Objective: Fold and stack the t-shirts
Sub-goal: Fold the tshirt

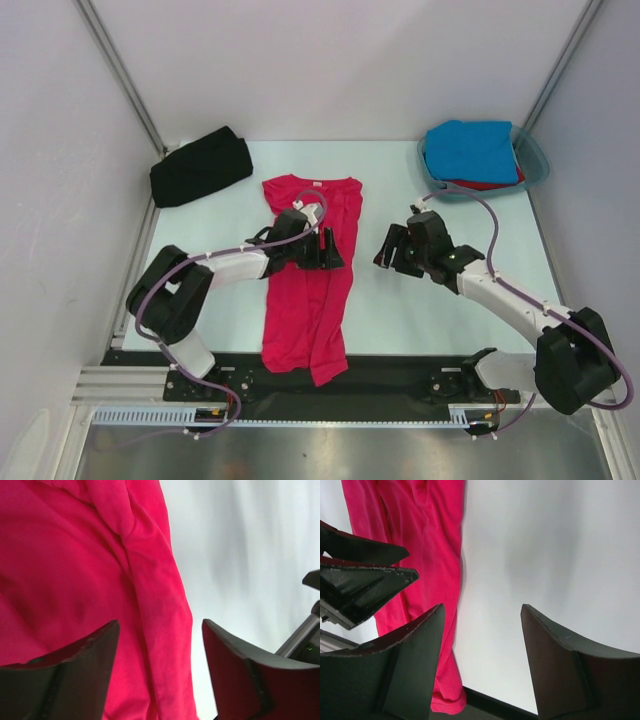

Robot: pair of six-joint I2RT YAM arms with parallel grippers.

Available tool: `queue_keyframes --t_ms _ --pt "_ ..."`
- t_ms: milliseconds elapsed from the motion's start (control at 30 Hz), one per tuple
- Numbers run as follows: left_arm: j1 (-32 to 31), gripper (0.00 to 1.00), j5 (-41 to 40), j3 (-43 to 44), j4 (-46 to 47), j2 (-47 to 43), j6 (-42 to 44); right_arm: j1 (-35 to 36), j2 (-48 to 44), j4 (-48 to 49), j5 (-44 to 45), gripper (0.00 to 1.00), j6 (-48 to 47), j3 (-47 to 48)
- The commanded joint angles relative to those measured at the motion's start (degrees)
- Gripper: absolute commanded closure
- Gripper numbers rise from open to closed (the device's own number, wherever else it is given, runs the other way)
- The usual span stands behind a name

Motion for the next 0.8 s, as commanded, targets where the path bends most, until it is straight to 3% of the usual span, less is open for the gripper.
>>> queue_keyframes --t_ms 0,100,533,667,767 --pt "0.77 0.29 5.06 3.19 5.61 1.87 -1.72 -1.69 -2.09 -0.39 -1.71 0.33 -2.11 0.69" --pt "0.77 0.37 6.11 3.90 6.22 3.28 -2.42 -2.84 -2.18 -0.74 -2.24 0.33 -2.64 0.60" --pt "0.77 0.41 4.90 3.28 6.06 6.80 -2.87 -4.77 -2.44 -1.36 -3.03 0.33 -3.00 -0.10" --pt "0.77 0.41 1.47 3.63 4.04 6.01 -1.55 -4.86 -2.27 -1.18 -3.47 0.33 -3.08 -0.28" --pt "0.77 0.33 -1.43 4.07 1.41 5.22 -0.58 -4.77 -2.18 -0.66 -3.82 0.33 -3.00 -0.45"
